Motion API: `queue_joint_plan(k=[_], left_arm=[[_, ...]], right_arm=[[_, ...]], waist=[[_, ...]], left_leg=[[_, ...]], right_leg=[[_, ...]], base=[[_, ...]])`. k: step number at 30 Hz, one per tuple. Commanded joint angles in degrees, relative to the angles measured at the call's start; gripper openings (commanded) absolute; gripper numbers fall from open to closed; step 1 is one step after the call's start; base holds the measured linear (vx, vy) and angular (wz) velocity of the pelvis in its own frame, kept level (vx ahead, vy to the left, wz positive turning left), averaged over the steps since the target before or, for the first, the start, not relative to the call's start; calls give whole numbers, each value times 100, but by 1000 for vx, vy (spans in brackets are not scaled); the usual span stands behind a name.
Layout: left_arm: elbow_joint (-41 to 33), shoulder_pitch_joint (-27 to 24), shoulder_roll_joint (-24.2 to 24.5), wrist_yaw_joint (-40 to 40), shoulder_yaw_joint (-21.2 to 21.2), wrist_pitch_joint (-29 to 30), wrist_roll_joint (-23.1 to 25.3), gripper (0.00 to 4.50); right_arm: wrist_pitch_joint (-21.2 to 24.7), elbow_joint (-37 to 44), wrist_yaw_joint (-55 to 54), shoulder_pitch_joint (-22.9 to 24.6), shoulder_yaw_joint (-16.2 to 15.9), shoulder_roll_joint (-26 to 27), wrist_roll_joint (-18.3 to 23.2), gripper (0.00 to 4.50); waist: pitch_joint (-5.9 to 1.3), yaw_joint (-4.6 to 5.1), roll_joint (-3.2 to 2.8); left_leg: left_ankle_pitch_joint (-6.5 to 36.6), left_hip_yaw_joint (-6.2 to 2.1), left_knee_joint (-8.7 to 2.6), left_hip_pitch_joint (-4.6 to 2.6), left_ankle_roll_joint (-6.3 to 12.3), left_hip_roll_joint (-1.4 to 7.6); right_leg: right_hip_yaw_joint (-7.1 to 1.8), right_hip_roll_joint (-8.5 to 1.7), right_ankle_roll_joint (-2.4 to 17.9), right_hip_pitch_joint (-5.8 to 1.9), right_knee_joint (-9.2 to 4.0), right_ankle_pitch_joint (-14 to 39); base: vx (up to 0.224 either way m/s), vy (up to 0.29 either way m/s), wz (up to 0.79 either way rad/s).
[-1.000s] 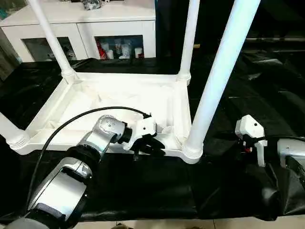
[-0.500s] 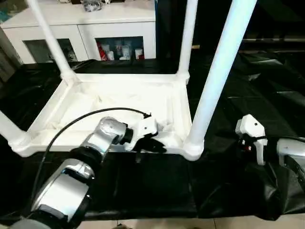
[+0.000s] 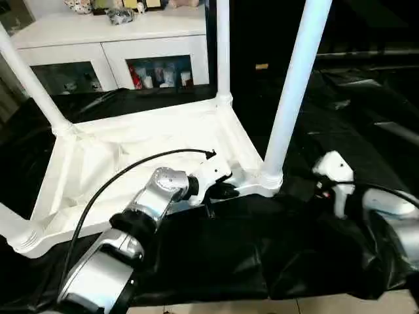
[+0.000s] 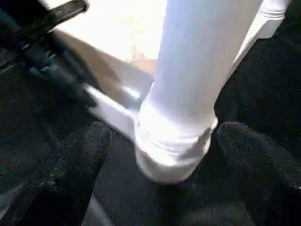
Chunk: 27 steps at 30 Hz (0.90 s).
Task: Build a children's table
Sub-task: Rotate leg to tighten
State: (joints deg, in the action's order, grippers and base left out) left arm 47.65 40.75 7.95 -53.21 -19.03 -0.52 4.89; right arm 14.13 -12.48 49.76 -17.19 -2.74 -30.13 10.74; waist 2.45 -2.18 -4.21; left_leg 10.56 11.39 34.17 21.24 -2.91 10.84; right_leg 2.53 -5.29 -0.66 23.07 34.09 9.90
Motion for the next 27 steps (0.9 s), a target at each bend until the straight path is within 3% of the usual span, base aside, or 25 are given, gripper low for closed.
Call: queue_joint_plan(k=[1, 3, 7, 13, 27], left_arm=[[-108, -161, -1, -15, -75, -130, -14, 4], [-189, -176, 26, -29, -104, -90, -2, 4], [-290, -206, 62, -65, -90, -31, 20, 4], [-380, -252, 122, -86, -80, -6, 64, 4], [-441, -307, 185, -97, -38, 76, 74, 0]], right_arm=[[-74, -220, -203, -180, -5, 105, -104, 415], [-79, -343, -201, -254, -60, 187, -116, 415], [-183, -609, -205, -380, -159, 340, -144, 415], [-422, -1277, -292, -697, -182, 607, -221, 415], [-754, -1884, -180, -948, -127, 768, -188, 289]], waist=[[-352, -17, 238], [-350, -22, 259], [-364, -45, 240], [-347, -40, 247], [-338, -42, 280]], left_leg=[[1179, -97, -361, -15, 549, 147], [1156, -90, -359, -11, 564, 151], [977, -83, -343, 3, 639, 155], [1119, -83, -358, 0, 564, 154], [1138, -84, -372, -3, 561, 168]], right_leg=[[-117, -236, 1095, -228, -503, 2095], [-128, -236, 1128, -237, -496, 1968], [-130, -245, 1249, -254, -449, 1602], [-122, -256, 1212, -250, -473, 1904], [-131, -265, 1216, -244, -462, 1904]], base=[[0, 0, 0], [0, 0, 0], [0, 0, 0], [0, 0, 0], [0, 0, 0]])
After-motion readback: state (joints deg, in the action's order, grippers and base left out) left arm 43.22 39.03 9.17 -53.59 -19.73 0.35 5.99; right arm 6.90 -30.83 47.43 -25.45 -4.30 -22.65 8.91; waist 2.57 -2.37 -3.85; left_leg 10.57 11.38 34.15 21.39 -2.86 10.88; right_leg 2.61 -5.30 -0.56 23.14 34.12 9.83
